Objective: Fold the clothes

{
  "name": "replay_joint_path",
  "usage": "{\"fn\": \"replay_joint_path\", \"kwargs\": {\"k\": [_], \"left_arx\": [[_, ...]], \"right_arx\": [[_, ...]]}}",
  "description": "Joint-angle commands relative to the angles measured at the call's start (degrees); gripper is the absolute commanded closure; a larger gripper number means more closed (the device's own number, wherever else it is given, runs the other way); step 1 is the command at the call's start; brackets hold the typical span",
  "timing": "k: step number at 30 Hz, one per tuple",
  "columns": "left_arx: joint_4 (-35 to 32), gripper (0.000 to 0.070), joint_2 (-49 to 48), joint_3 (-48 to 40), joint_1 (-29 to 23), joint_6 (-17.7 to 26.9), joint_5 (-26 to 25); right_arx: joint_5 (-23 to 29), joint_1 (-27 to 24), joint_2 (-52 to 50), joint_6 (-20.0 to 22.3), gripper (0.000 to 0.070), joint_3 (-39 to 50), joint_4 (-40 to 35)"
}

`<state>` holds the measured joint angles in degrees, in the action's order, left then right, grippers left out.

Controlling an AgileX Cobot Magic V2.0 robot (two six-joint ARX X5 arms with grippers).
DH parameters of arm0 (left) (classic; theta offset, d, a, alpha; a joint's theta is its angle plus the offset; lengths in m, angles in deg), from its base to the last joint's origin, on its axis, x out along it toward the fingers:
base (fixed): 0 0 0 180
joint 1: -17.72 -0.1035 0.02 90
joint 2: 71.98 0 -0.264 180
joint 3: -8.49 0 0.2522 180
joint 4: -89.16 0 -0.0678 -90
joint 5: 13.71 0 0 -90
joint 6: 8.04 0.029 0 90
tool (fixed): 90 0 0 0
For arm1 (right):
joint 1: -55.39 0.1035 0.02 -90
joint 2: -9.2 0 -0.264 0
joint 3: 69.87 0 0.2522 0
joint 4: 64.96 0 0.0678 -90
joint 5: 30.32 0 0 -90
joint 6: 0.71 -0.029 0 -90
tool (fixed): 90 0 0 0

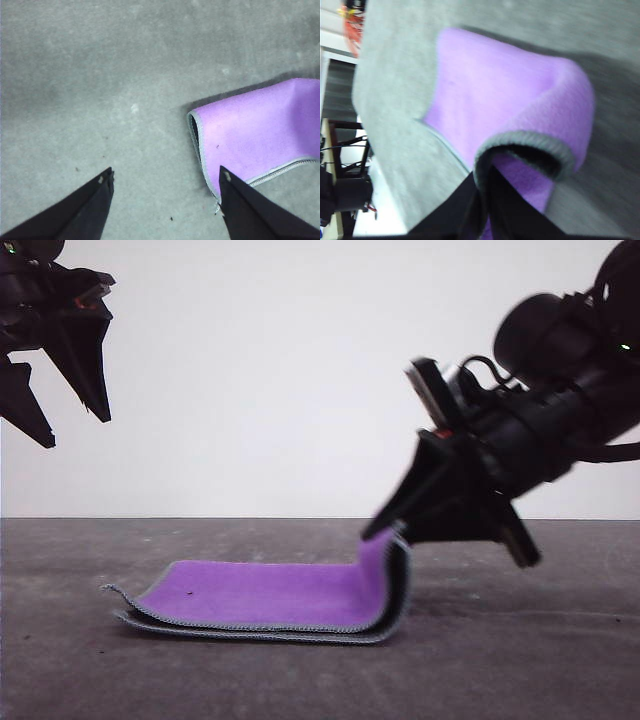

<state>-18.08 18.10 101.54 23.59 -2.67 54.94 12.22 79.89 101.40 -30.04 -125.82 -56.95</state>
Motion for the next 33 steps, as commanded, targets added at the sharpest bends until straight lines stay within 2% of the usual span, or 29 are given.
{"fn": "replay_joint_path", "kwargs": {"k": [1, 6, 15, 33], "left_arx": [[0.12, 0.0298, 0.79, 0.92, 0.04, 0.30, -0.09], [0.05, 0.0298, 0.79, 0.92, 0.04, 0.15, -0.09], [0.03, 0.0298, 0.79, 0.92, 0.04, 0.13, -0.09], [-0.06, 0.0298, 0.79, 0.92, 0.04, 0.11, -0.09]], "right_arx": [[-0.13, 1.19, 1.14, -3.94, 0.0691, -0.26, -2.79], [0.77, 4.26, 1.90, -8.03, 0.0691, -0.38, -8.43], [1.55, 8.47, 7.14, -10.79, 0.0691, -2.64, -12.39], [2.41, 11.94, 14.14, -12.30, 0.0691, -12.06, -12.62]]}}
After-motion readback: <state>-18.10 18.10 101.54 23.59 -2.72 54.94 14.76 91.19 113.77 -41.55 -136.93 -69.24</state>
